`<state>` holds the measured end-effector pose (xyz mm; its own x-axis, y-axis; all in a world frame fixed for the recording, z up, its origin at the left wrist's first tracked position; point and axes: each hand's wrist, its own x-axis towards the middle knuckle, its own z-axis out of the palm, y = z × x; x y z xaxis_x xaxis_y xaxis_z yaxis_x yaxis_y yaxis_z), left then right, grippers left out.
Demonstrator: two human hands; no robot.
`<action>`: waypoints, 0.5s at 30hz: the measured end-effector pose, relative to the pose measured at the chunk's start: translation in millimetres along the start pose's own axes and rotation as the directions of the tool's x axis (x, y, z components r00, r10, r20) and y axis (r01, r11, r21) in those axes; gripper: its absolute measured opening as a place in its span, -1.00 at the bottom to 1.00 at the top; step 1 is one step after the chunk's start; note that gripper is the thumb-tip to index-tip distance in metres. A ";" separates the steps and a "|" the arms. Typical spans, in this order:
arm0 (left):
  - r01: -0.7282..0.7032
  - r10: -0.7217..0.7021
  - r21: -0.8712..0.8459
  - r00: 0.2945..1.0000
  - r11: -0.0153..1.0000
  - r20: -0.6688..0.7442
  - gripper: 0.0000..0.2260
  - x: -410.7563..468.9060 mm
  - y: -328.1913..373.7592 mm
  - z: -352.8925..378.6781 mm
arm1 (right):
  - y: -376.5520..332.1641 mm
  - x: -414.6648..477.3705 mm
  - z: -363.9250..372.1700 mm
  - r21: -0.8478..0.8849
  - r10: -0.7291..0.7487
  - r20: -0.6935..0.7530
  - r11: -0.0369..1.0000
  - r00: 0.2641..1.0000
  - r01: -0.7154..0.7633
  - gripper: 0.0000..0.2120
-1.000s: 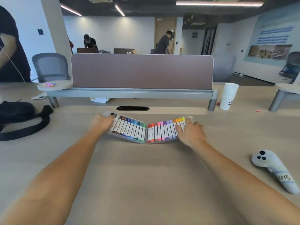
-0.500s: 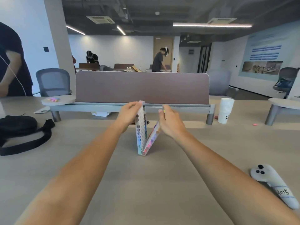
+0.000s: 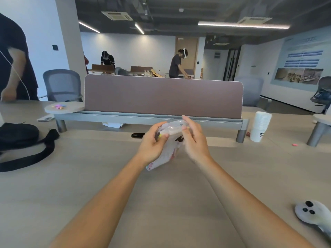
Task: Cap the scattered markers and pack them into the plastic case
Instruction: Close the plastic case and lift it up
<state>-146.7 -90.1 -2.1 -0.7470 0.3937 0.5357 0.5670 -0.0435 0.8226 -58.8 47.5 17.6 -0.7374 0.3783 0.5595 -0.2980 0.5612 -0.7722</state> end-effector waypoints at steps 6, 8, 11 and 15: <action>0.082 -0.070 -0.290 0.996 0.954 0.052 -0.72 17.8 -8.2 -21.9 | 35.5 28.1 -7.8 0.045 0.019 0.093 0.999 0.995 -0.023 -0.50; 0.089 -0.075 -0.320 0.996 0.943 0.056 -0.69 19.7 -9.7 -25.6 | 41.1 32.9 -4.6 0.192 0.035 0.077 0.980 0.996 -0.049 -0.53; 0.067 -0.058 -0.329 0.998 0.942 0.038 -0.67 27.3 -12.9 -28.9 | 46.4 39.7 2.3 0.235 0.048 -0.022 0.971 0.999 -0.042 -0.66; 0.054 -0.042 -0.306 0.998 0.951 0.046 -0.63 38.8 -16.3 -31.0 | 53.8 45.1 7.7 0.322 0.061 -0.037 0.946 0.997 -0.046 -0.70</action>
<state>-195.7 -102.6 11.2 -0.7531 0.4374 0.4915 0.3926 -0.3007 0.8692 -112.7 89.1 -1.1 -0.7312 0.4393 0.5220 -0.4431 0.2760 -0.8529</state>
